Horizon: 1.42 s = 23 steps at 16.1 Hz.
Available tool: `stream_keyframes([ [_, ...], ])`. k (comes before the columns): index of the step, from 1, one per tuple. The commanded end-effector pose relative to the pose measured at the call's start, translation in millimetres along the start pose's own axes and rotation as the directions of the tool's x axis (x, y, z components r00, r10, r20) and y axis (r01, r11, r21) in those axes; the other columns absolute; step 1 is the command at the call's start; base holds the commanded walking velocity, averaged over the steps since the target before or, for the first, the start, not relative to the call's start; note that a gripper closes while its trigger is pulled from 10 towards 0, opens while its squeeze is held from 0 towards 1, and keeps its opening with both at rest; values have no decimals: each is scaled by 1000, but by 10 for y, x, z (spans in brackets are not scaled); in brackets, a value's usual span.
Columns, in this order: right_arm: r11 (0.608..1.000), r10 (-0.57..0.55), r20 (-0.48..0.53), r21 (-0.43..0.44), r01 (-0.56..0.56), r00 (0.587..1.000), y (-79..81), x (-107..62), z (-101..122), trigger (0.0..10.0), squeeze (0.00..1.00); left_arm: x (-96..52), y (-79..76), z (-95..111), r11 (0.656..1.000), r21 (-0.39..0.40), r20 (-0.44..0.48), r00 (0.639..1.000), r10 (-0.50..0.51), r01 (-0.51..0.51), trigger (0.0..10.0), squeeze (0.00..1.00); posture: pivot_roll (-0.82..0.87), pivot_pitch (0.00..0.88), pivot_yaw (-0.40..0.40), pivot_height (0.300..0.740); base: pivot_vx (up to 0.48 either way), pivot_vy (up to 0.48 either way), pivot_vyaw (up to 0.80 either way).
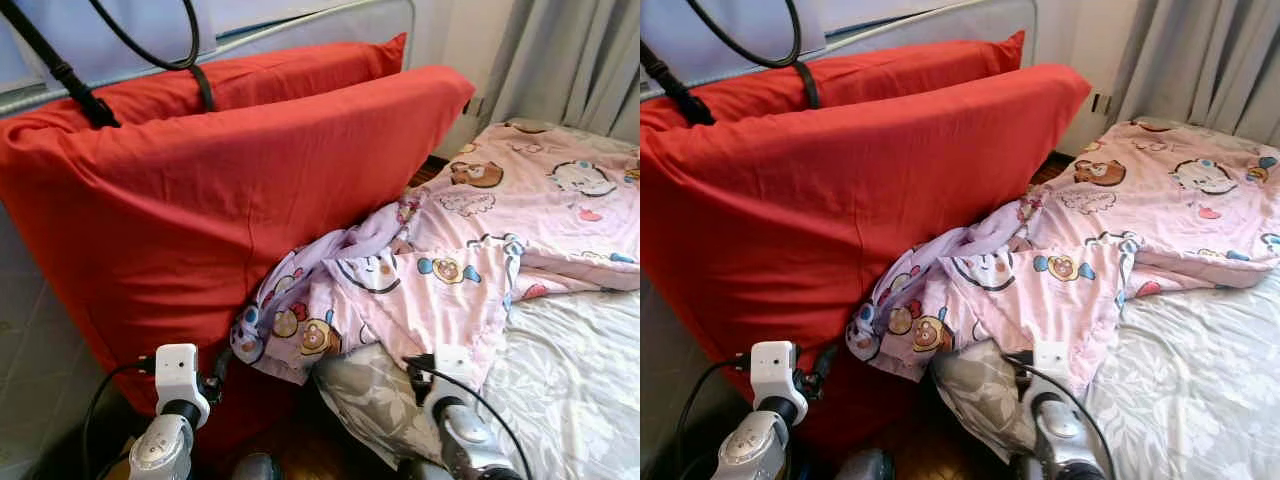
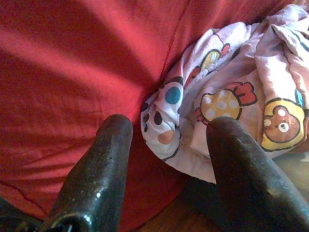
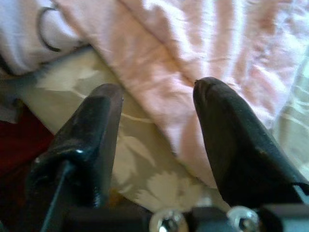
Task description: Clean up the room
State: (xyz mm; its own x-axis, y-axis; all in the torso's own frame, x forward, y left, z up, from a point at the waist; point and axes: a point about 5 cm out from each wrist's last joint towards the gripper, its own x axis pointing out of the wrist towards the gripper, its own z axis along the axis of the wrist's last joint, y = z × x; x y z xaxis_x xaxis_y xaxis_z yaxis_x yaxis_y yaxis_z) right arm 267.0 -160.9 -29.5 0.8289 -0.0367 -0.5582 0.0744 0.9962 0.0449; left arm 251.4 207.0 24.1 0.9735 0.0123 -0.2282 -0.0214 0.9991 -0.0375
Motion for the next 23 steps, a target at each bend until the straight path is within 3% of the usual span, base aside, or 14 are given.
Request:
stream_keyframes([
  [1, 1000, -6, -21, -15, 6, 1000, 8, 4, -14, 10000, 1000, 36, -11, 79, 1000, 0, 12, 1000, -18, 18, 10000, 0, 143, 0, 28, 623, 0, 0, 0],
  [6, 997, -83, -40, -5, 83, 996, -153, -8, -38, 10000, 1000, -8, -76, 179, 998, 1, 28, 998, -56, 56, 10000, 0, 153, 58, 46, 623, 0, 0, 0],
  [11, 984, -175, -35, 10, 176, 984, -359, 0, 43, 10000, 969, -226, -13, 124, 999, 12, -19, 998, -53, 53, 10000, 0, 173, 107, 58, 623, 0, 0, 0],
  [12, 985, -173, -40, 16, 174, 984, -364, 1, 43, 10000, 55, -254, -3, 121, 999, 15, -26, 998, -52, 52, 10000, 0, 178, 112, 60, 623, 0, 0, 0],
  [13, 985, -169, -47, 29, 170, 985, -361, 1, 36, 10000, 0, -279, 4, 134, 999, 16, -29, 998, -51, 52, 10000, 0, 184, 117, 63, 623, 0, 0, 0],
  [17, 984, -137, -83, 106, 145, 987, -337, 6, 10, 10000, 0, -365, 5, 180, 998, 26, -38, 997, -60, 61, 10000, 0, 202, 143, 82, 623, 0, 0, 0],
  [23, 977, -159, -86, 127, 169, 984, -404, -1, 12, 10000, 0, -503, 6, 196, 998, 30, -66, 996, -61, 64, 10000, 0, 222, 188, 96, 623, 0, 0, 0],
])
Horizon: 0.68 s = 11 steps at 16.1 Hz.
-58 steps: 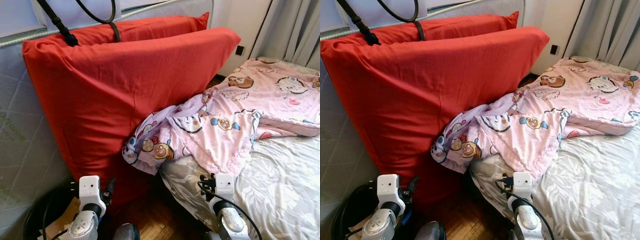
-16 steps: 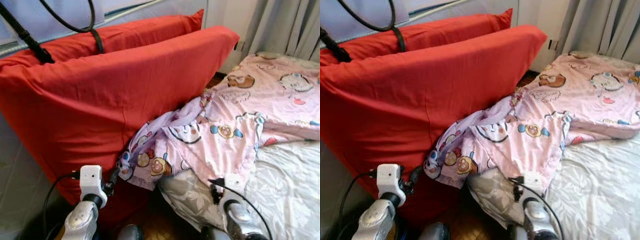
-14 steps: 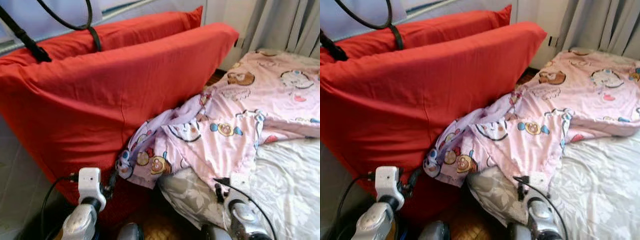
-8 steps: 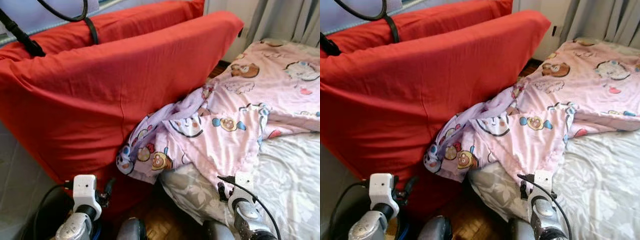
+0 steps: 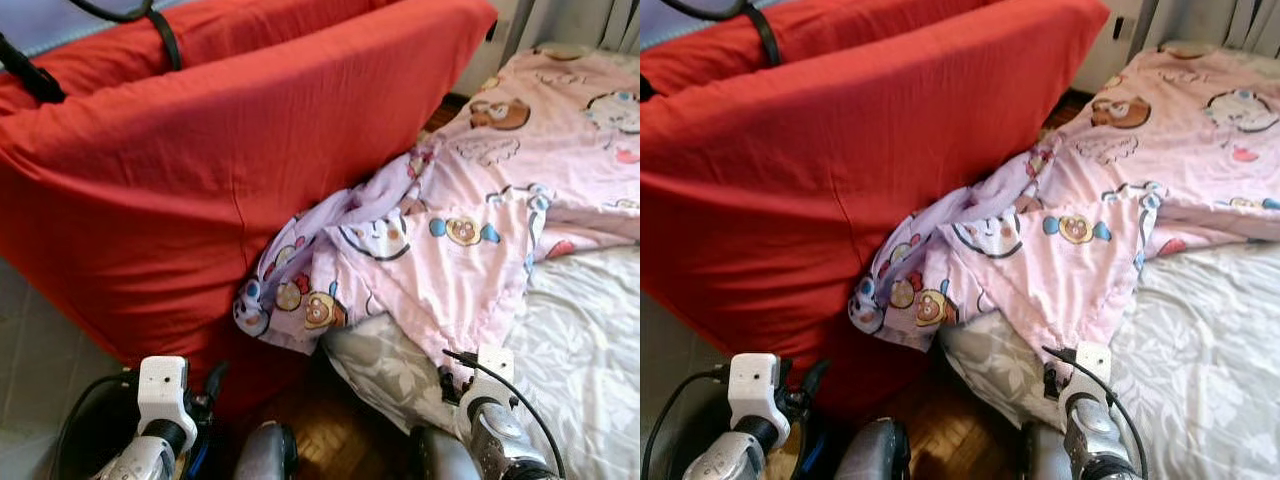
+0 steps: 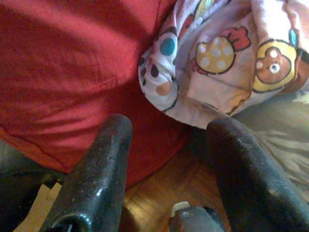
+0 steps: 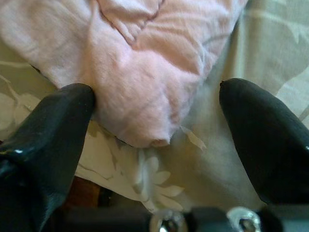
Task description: Clean up the room
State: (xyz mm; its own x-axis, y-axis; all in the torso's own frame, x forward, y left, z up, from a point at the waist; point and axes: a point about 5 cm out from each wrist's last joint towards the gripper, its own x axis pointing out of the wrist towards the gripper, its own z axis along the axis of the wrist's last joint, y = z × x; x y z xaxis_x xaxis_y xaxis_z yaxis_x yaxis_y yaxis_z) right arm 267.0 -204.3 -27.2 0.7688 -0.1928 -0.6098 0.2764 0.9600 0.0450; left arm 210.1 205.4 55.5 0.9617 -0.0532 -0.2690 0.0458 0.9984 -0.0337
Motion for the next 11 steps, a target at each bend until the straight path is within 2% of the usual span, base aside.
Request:
stream_keyframes([
  [1, 1000, -1, -20, 15, 1, 1000, 20, -3, -34, 10000, 0, -50, 20, -10, 1000, 12, -23, 1000, 1, -1, 10000, 0, 225, 195, 96, 623, 0, 0, 0],
  [3, 1000, -5, -9, 30, 5, 1000, 19, 3, -3, 10000, 0, -63, 16, 2, 1000, 13, -24, 1000, 2, -1, 10000, 0, 230, 200, 98, 623, 0, 0, 0],
  [5, 998, 19, 50, 58, -22, 999, 75, 19, 116, 10000, 0, -94, 19, 19, 1000, 13, -30, 1000, 6, -5, 10000, 0, 231, 210, 99, 623, 0, 0, 0],
  [11, 998, 61, 75, 31, -64, 995, 148, 15, 138, 10000, 0, -149, 47, 12, 1000, 18, -43, 999, 18, -17, 10000, 0, 236, 220, 97, 623, 0, 0, 0],
])
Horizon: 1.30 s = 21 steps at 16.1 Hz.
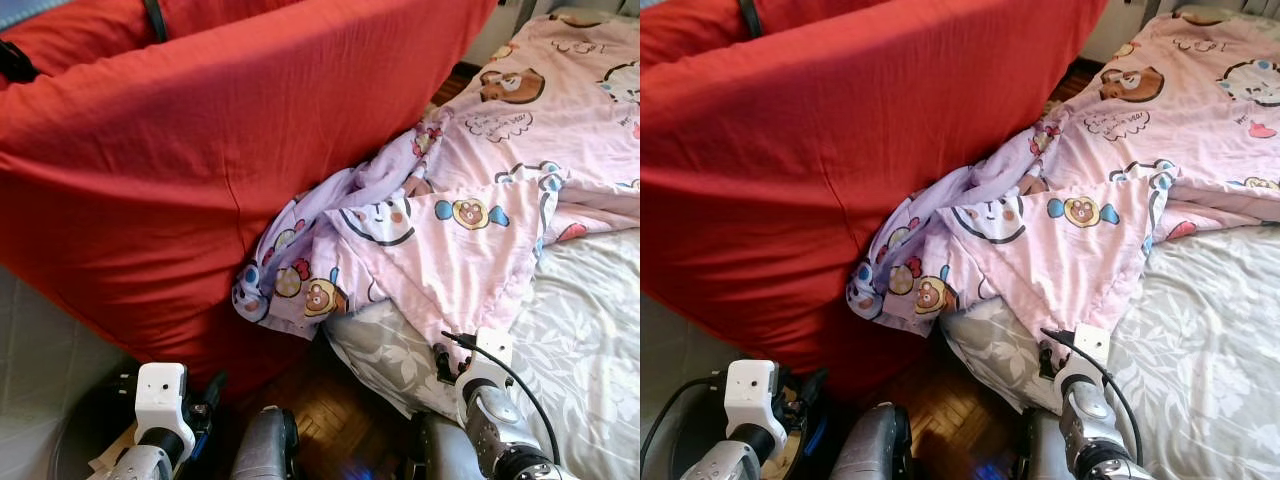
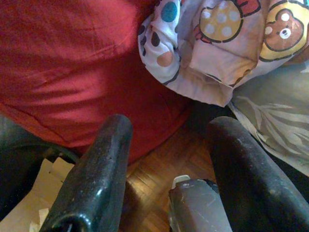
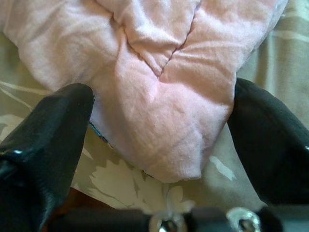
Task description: Clean up the room
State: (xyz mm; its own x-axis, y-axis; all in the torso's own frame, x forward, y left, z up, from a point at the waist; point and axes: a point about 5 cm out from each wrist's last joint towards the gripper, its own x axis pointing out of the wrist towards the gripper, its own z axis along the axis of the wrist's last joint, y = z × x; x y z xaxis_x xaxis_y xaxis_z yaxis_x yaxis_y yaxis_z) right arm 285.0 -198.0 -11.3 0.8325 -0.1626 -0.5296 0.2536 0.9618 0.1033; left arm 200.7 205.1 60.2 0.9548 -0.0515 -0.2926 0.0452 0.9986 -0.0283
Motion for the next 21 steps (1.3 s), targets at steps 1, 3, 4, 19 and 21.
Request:
stream_keyframes([
  [1, 1000, 0, -37, -19, -1, 999, 13, -30, -119, 5255, 0, -46, 53, -10, 1000, 12, -20, 1000, 16, -16, 10000, 0, 234, 221, 96, 623, 0, 0, 0],
  [3, 999, -25, -65, -37, 23, 998, -33, -49, -188, 510, 0, -46, 35, -11, 1000, 9, -22, 1000, 14, -14, 10000, 0, 235, 221, 96, 623, 0, 0, 0],
  [4, 999, -30, -68, -33, 27, 997, -46, -55, -203, 0, 0, -43, 24, -11, 1000, 7, -22, 1000, 12, -12, 10000, 0, 235, 222, 96, 623, 0, 0, 0],
  [19, 997, 11, -60, -72, -15, 998, 71, -52, -198, 0, 0, 99, 68, -95, 1000, 11, -45, 999, 28, -28, 10000, 0, 207, 185, 91, 623, 0, 0, 0],
  [21, 997, 17, -43, -74, -20, 999, 81, -51, -182, 0, 0, 150, 82, -126, 999, 14, -52, 998, 32, -32, 10000, 0, 198, 151, 88, 623, 0, 0, 0],
])
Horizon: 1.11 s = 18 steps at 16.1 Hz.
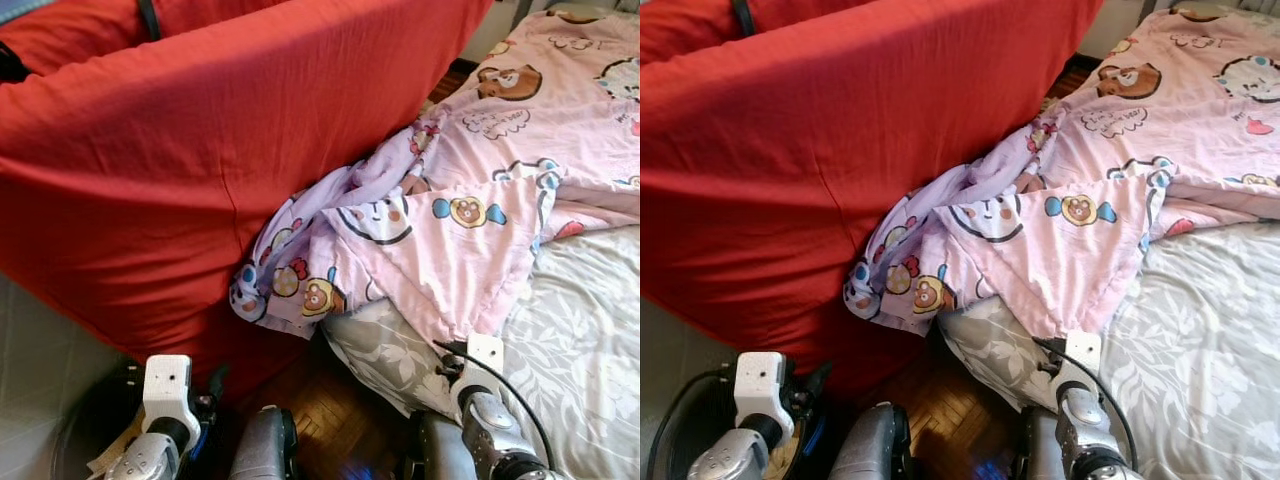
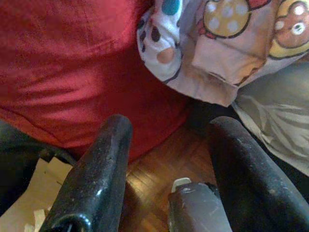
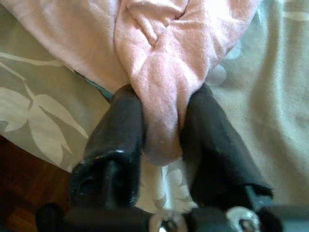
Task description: Clean up the room
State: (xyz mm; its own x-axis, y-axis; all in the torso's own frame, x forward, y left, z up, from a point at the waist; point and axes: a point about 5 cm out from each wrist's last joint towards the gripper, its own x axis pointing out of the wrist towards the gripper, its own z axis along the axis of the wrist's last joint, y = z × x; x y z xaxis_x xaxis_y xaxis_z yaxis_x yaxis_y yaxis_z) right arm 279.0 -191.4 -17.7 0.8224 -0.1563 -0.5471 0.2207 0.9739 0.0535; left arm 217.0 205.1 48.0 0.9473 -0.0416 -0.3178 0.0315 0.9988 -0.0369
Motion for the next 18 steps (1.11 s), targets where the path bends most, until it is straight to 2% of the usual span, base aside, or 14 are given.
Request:
stream_keyframes([
  [1, 1000, 12, -15, -7, -12, 1000, 38, -18, -64, 0, 0, 33, 80, -84, 999, 26, -32, 999, 25, -24, 10000, 0, 186, 111, 86, 623, 0, 0, 0],
  [4, 1000, 25, 9, -4, -25, 1000, 56, -29, -68, 0, 0, 228, 123, -142, 999, 27, -34, 998, 46, -45, 10000, 0, 146, 15, 82, 623, 0, 0, 0],
  [5, 999, 34, 17, -6, -34, 999, 72, -39, -85, 0, 0, 319, 117, -133, 999, 22, -29, 998, 50, -49, 10000, 0, 134, 0, 78, 623, 0, 0, 0],
  [8, 999, 27, 28, 22, -27, 999, 41, -74, -155, 0, 0, 438, 127, -165, 998, 12, -35, 998, 60, -59, 10000, 0, 123, 0, 71, 623, 0, 0, 0],
  [10, 999, 29, 13, 26, -29, 1000, 51, -121, -275, 0, 0, 434, 191, -319, 996, 20, -81, 992, 92, -91, 10000, 0, 104, 0, 70, 623, 0, 0, 0],
  [14, 999, 26, 29, 39, -27, 999, 61, -123, -261, 0, 0, 434, 228, -506, 991, 10, -149, 980, 132, -132, 10000, 0, 87, 0, 55, 623, 0, 0, 0],
  [15, 998, 40, 45, 40, -42, 998, 71, -113, -221, 10000, 0, 441, 232, -560, 990, 7, -165, 976, 140, -141, 10000, 0, 84, 0, 48, 623, 0, 0, 0],
  [18, 998, 26, 87, 50, -31, 996, 41, -81, -98, 10000, 0, 416, 228, -687, 987, 2, -211, 964, 159, -162, 10000, 0, 73, 0, 36, 648, 0, 0, 0],
])
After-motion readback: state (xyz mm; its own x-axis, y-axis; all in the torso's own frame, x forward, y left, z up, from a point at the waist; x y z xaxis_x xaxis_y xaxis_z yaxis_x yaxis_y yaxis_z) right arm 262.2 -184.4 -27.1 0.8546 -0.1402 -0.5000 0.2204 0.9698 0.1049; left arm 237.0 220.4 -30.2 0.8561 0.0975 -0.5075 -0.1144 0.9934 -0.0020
